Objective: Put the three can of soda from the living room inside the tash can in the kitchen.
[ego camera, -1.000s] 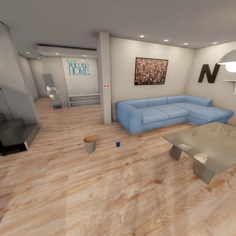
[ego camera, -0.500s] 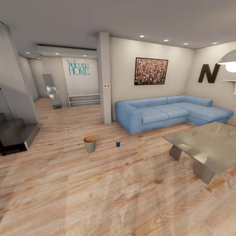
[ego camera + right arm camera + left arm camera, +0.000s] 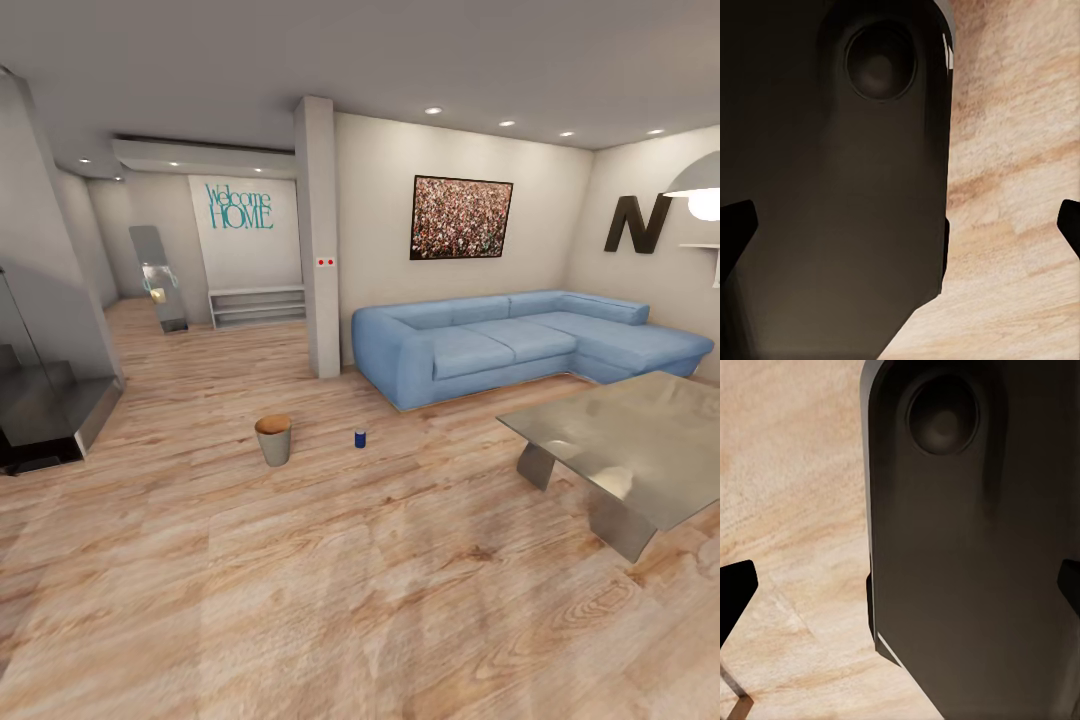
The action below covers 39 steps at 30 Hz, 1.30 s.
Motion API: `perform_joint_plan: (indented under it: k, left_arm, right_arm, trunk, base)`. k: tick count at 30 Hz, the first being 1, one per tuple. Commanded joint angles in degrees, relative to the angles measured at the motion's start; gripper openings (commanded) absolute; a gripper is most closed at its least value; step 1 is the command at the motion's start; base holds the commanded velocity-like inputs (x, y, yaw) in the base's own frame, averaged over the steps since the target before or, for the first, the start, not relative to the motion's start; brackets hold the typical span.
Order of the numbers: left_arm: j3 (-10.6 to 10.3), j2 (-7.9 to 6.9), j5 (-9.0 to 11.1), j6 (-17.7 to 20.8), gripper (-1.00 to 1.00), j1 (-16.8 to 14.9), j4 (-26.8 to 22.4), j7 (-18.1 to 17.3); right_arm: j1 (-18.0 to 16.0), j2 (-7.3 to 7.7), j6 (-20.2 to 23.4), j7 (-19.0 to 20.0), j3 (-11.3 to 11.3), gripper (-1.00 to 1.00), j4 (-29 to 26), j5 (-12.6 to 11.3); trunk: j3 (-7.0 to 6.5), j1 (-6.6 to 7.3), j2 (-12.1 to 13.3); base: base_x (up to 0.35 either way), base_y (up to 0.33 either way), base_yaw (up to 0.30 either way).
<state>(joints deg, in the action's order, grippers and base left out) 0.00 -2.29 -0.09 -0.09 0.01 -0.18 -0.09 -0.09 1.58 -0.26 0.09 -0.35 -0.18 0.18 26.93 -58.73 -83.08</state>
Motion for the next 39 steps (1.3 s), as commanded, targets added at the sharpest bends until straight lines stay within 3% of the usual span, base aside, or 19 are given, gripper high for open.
perform_joint_plan:
  k: [1, 39]
  left_arm:
    - [0.00, 0.00, 0.00, 0.00, 1.00, 0.02, 0.00, 0.00]
    - [0.00, 0.00, 0.00, 0.00, 1.00, 0.00, 0.00, 0.00]
  right_arm:
    - [0.00, 0.00, 0.00, 0.00, 0.00, 1.00, 0.00, 0.00]
    - [0.00, 0.00, 0.00, 0.00, 0.00, 1.00, 0.00, -0.01]
  trunk:
    - [0.00, 0.00, 0.00]
    - [0.00, 0.00, 0.00]
  base:
    - [0.000, 0.000, 0.000]
    - [0.000, 0.000, 0.000]
